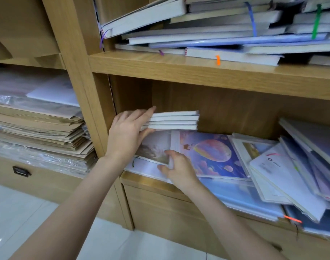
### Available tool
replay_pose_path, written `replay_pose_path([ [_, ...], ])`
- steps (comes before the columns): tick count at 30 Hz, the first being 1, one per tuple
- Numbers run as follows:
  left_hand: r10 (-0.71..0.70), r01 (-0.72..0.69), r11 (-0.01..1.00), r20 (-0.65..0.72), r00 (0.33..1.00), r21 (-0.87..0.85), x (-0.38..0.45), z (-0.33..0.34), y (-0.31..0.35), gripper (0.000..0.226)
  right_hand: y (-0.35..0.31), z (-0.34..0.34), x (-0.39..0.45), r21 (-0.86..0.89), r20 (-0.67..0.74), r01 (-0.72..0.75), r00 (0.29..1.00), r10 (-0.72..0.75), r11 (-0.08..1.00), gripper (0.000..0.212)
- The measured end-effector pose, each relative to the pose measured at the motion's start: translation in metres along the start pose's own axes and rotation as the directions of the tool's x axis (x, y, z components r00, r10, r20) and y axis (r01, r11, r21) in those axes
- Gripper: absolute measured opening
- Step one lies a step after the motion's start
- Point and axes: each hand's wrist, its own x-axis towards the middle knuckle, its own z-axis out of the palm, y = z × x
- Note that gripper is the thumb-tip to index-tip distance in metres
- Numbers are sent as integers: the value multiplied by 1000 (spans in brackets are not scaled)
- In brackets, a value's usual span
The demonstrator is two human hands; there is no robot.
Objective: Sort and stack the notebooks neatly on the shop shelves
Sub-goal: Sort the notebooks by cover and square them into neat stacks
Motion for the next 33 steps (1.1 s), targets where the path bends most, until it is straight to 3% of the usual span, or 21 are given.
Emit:
replay_pose_path([
  [2, -3, 3, 1000, 21, 1000, -7, 5, -2, -1, 51, -5, 10, 14, -289, 45, 79, 997, -69, 954, 52],
  [4, -3, 3, 1000, 40, 999, -5, 10, -4, -1, 51, -9, 15, 31, -418, 113, 86, 993, -42, 904, 60],
  [8, 1, -1, 1000, 68, 998, -6, 14, -6, -1, 51, -6, 16, 55, -521, 162, 72, 987, 16, 851, 70],
  [12, -3, 3, 1000, 79, 997, -2, 14, -6, -2, 50, -9, 16, 55, -549, 115, 61, 993, 3, 834, 50],
  [15, -3, 3, 1000, 77, 997, 2, 14, -6, -2, 50, -18, 17, 42, -678, 129, 163, 986, -103, 717, 31],
  [18, 8, -9, 1000, 91, 996, 13, 15, -8, -2, 50, -25, 21, 34, -797, 196, 269, 962, -190, 541, 36],
  [24, 17, -19, 1000, 142, 990, 15, 18, -11, -4, 51, -33, 10, 31, -834, 193, 264, 962, -193, 484, 41],
  [27, 17, -20, 1000, 174, 985, 18, 19, -13, -4, 51, -36, -15, 19, -805, 168, 301, 942, -290, 511, 35],
  [29, -5, 0, 1000, 234, 972, 20, 23, -18, -2, 51, -30, -28, 7, -827, 74, 323, 874, -481, 459, 25],
  [31, -29, 16, 999, 320, 947, 42, 27, -25, 0, 51, -22, -34, -6, -788, -5, 350, 819, -573, 507, 29],
  [33, -31, -9, 996, 455, 890, 85, 31, -29, -1, 52, -11, -33, -16, -741, -32, 371, 813, -581, 560, 29],
])
